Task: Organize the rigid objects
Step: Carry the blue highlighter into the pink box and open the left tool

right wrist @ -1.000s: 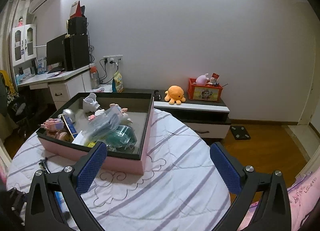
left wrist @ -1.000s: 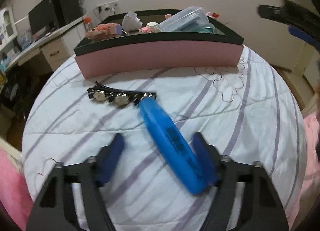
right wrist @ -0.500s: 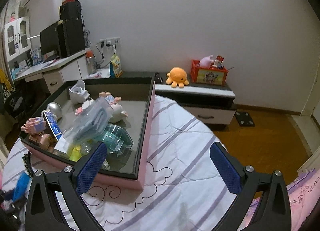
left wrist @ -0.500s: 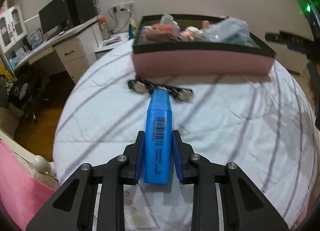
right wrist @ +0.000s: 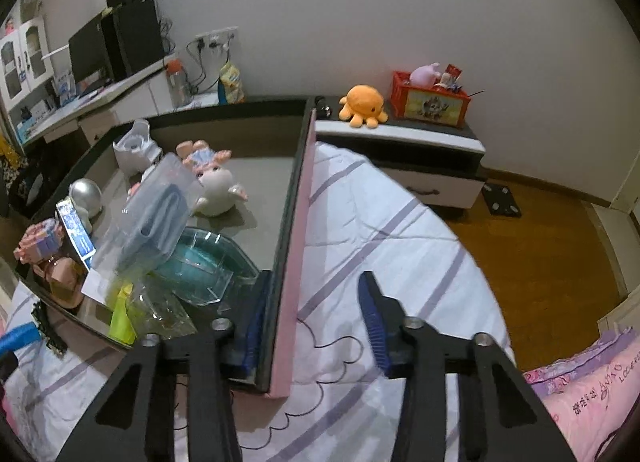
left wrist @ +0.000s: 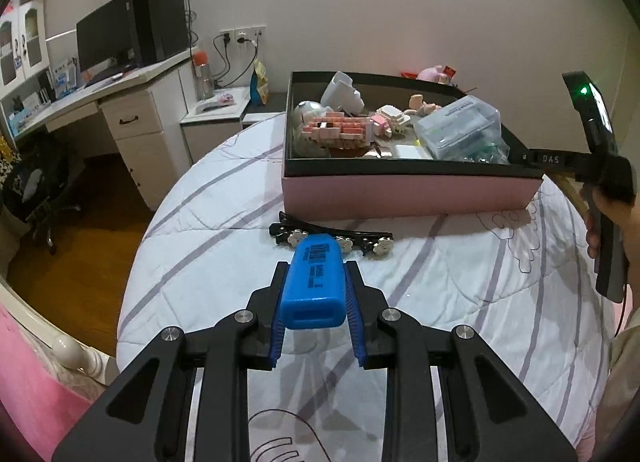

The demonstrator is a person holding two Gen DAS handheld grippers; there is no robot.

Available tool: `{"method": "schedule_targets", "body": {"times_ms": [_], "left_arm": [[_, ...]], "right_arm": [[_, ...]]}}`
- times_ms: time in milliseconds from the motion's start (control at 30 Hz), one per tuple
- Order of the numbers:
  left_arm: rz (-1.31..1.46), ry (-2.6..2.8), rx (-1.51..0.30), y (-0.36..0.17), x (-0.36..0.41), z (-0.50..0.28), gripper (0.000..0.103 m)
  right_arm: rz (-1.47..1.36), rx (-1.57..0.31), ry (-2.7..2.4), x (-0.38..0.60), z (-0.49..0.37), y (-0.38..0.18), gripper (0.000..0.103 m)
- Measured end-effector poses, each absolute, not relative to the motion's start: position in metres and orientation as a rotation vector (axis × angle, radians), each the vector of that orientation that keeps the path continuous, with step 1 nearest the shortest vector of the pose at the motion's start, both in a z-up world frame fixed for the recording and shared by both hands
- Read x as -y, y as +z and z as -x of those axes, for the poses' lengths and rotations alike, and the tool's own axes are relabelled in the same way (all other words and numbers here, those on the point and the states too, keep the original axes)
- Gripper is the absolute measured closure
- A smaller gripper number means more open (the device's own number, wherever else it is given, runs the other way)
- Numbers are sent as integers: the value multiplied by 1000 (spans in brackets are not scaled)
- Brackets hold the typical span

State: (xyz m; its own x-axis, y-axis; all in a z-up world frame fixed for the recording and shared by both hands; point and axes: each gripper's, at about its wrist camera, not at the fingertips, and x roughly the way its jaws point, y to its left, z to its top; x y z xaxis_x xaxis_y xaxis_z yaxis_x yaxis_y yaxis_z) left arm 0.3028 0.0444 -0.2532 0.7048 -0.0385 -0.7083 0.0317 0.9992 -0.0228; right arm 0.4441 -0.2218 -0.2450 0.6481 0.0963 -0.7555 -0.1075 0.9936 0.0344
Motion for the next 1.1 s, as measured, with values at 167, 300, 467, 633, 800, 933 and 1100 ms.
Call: {"method": "schedule_targets", "body": {"times_ms": [167, 300, 467, 633, 800, 933, 1100], "left_arm": [[51, -81, -786, -250, -51, -300, 77], [44, -71, -767, -245, -51, -297, 77], [39, -90, -741, -234, -46, -292, 77], [26, -118, -705, -218, -36, -294, 77], [8, -160, -660, -201, -21, -303, 77], [-7, -189, -639, -191, -10, -318, 77], [-16, -201, -627, -181, 1, -349, 77]], "right_arm": [[70, -856, 128, 205, -442, -241, 93], [62, -862, 137, 207, -441, -241, 94], [64, -865, 132, 207, -442, -240, 94], [64, -865, 131, 207, -441, -240, 94], [62, -866, 131, 207, -442, -240, 94], [63, -867, 131, 208, -442, -240, 94], [58, -866, 131, 208, -440, -241, 94]]}}
